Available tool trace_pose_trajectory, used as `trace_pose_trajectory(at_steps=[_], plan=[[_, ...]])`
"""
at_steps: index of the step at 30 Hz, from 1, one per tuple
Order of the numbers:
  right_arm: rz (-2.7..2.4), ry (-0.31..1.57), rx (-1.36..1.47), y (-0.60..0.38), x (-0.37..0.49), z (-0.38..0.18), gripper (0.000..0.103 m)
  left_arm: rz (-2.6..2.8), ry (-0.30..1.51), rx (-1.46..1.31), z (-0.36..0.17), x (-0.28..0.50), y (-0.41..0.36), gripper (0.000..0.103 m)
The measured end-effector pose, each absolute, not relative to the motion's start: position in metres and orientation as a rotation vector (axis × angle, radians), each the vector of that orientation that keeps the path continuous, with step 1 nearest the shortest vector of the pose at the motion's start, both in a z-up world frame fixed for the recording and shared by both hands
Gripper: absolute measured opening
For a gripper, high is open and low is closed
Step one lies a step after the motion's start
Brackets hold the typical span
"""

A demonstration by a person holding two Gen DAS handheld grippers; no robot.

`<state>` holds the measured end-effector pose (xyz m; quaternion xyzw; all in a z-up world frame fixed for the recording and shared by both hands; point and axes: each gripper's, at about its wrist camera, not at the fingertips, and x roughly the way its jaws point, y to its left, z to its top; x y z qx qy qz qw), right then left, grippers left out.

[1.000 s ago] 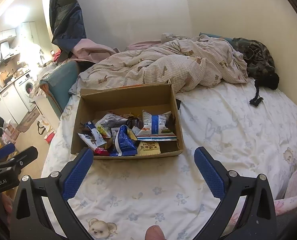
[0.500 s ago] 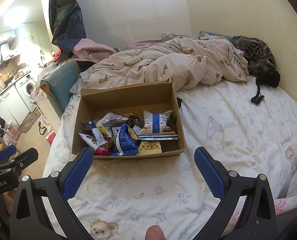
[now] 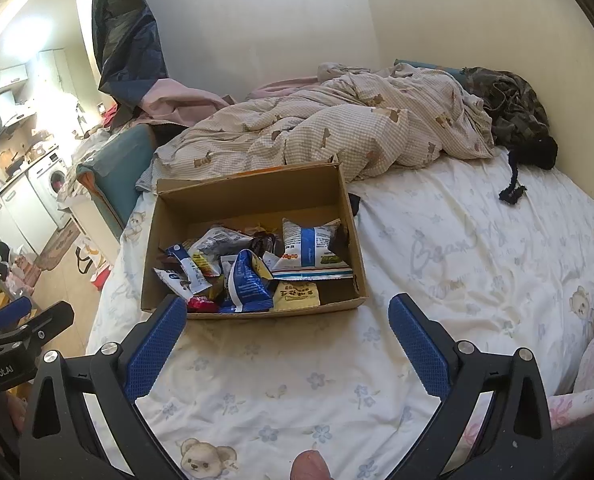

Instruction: Organize snacks

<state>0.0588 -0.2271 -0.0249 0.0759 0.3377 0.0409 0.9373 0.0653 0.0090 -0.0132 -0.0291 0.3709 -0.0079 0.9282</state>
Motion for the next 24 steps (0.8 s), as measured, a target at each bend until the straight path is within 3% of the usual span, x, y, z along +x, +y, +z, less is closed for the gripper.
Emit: trace_pose_trajectory(at_steps=[24], plan=[[0.050,0.687,0.185,-0.237,0.059,-0.026,0.103,-0.004,0.735,-0.067,-0.010,0.064,0.010,0.103]])
